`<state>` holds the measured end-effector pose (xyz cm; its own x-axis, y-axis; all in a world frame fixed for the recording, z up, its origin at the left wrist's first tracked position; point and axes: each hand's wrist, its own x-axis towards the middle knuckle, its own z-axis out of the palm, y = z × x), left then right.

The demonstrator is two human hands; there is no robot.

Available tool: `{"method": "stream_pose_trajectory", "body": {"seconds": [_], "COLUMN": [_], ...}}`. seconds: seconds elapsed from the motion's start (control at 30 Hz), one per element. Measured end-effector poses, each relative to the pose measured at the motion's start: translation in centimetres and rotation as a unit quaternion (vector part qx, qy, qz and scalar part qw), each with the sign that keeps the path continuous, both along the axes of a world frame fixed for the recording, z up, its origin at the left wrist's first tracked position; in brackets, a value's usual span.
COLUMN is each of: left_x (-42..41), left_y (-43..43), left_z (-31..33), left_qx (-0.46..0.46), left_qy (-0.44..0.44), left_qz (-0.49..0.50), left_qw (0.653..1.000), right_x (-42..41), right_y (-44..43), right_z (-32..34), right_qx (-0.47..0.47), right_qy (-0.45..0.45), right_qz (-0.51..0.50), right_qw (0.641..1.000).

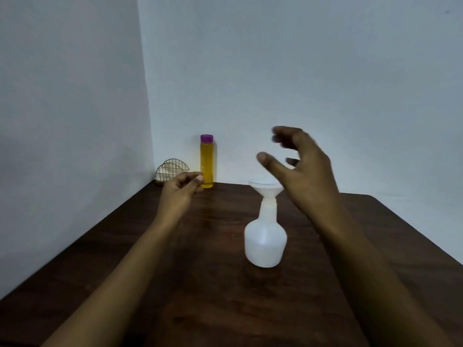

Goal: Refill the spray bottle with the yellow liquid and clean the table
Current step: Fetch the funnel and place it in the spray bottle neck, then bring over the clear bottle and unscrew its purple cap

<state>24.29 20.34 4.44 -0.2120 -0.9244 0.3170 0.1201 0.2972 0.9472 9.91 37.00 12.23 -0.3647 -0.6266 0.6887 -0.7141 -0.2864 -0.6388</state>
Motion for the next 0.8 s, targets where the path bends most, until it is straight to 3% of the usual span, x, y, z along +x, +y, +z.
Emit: {"method": "stream_pose_trajectory", "body": {"seconds": [0.07,0.17,0.3,0.43,0.53,0.8], "left_x": [1.6,3.4,4.2,3.9,3.4,2.8], "left_y": [-2.1,-5.5,-9.1,-12.2,-13.8,-14.8], "left_z": [-1.4,-3.8,-7.3,-9.8,-10.6,-11.6], "left_qx": [-0.029,-0.057,-0.05,-0.085,-0.105,-0.111], "left_qy": [-0.073,-0.227,-0.429,-0.563,-0.597,-0.595], "left_qz": [0.026,0.047,0.058,0.07,0.055,0.043], "left_qw": [0.997,0.971,0.9,0.819,0.793,0.795], "right_x": [3.4,6.9,6.6,4.5,2.6,-1.9], "right_y": [-1.9,-7.8,-17.8,-26.8,-32.4,-41.4], "right_z": [-0.7,-4.0,-9.9,-13.9,-14.8,-14.3], "right_qx": [0.032,0.155,0.3,0.321,0.301,0.248], "right_qy": [0.003,0.006,-0.147,-0.197,-0.197,-0.181], "right_qz": [0.061,0.11,0.097,0.008,-0.045,-0.096], "right_qw": [0.998,0.982,0.937,0.926,0.932,0.947]}}
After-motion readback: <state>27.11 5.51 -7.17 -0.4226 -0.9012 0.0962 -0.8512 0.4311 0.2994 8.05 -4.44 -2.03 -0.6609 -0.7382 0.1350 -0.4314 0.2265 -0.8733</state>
